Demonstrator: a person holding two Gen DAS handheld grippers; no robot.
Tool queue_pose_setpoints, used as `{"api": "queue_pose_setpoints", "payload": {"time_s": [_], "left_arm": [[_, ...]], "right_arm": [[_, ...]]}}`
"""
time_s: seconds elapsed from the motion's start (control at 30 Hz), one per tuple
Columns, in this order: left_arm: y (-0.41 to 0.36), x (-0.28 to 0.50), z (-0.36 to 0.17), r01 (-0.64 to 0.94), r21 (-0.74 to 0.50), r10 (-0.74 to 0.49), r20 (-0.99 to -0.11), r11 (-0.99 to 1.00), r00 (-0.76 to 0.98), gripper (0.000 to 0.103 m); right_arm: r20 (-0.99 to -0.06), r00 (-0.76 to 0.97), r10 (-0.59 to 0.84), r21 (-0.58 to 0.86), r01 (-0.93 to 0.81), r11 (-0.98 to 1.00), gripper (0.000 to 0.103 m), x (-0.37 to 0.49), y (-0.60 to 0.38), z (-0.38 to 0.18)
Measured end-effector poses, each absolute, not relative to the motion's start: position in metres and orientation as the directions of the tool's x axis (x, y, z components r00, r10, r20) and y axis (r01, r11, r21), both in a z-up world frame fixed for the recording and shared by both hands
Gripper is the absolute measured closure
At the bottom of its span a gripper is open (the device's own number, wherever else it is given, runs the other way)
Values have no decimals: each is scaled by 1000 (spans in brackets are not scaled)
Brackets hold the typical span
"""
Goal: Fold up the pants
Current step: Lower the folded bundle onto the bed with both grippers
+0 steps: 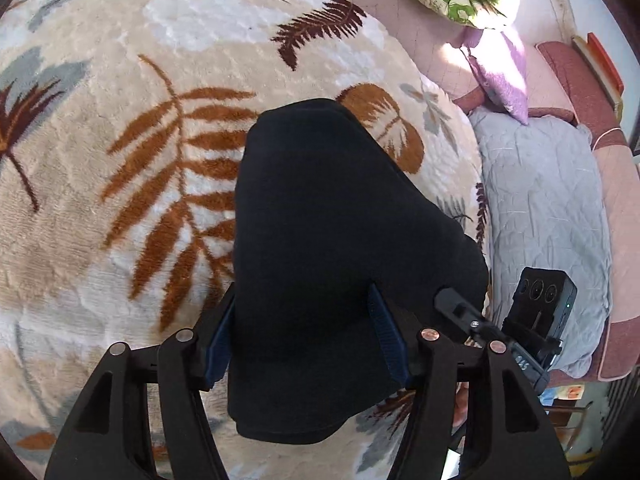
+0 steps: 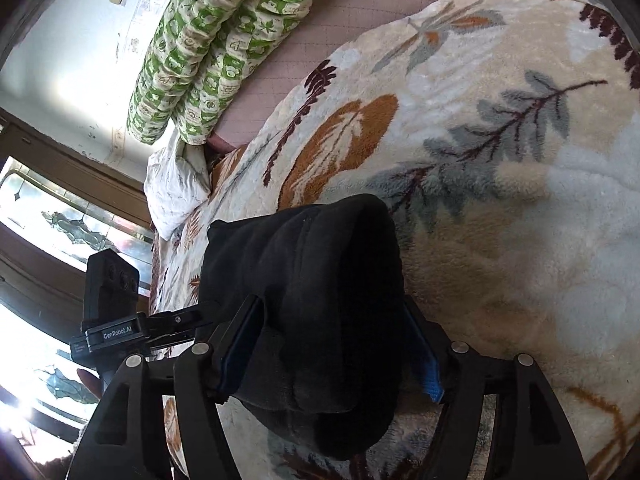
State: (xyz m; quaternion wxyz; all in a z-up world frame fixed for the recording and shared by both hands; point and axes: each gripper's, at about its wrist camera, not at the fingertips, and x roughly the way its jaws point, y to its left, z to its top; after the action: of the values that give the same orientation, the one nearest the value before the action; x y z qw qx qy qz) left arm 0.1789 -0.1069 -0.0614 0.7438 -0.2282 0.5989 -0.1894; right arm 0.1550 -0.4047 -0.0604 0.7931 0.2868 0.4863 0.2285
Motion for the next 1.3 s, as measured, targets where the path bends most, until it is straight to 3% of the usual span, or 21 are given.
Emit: {"api": "queue_pose_setpoints", "payload": {"time_s": [0.03, 0.13, 0.17, 0.33, 0.43, 0.57, 0.87, 1.0, 1.2, 1.27, 1.3], "left_arm": [[-107, 177, -60, 15, -580, -568, -792, 814, 222, 58], [-105, 170, -56, 25, -604, -590, -768, 797, 251, 73], [-104, 167, -53, 31, -605, -591, -764, 796, 260, 74], [-90, 148, -38, 38, -714, -696, -667, 699, 267, 78], [-82, 135, -29, 48, -716, -700, -662, 696, 268, 79], [-66, 118, -20, 34, -728, -708, -653, 684, 269, 81], [5, 94, -1, -5, -646, -607, -719, 763, 338, 81], [9, 95, -15, -35, -626, -589, -751, 779, 298, 81], [12, 97, -25, -33, -625, -590, -753, 780, 292, 81], [13, 98, -27, -19, -617, -587, -757, 786, 287, 81], [12, 98, -28, -16, -610, -581, -763, 792, 285, 81]], "right_arm": [[-658, 416, 628, 653, -100, 751, 34, 155, -401, -58], [-672, 424, 607, 637, -87, 766, 51, 152, -401, -58], [-663, 428, 614, 652, -73, 755, 57, 150, -402, -60], [-620, 479, 621, 691, -39, 721, 65, 134, -400, -58], [-554, 518, 651, 747, -35, 664, 72, 119, -405, -53], [-540, 522, 661, 759, -38, 650, 76, 100, -395, -41], [-520, 497, 695, 764, -93, 638, 76, 79, -322, -4], [-621, 488, 613, 673, -70, 736, 76, 82, -299, -12], [-691, 421, 587, 630, -47, 775, 61, 95, -289, -33], [-698, 419, 581, 625, -41, 780, 44, 95, -292, -38], [-684, 409, 604, 649, -37, 760, 42, 94, -295, -44]]}}
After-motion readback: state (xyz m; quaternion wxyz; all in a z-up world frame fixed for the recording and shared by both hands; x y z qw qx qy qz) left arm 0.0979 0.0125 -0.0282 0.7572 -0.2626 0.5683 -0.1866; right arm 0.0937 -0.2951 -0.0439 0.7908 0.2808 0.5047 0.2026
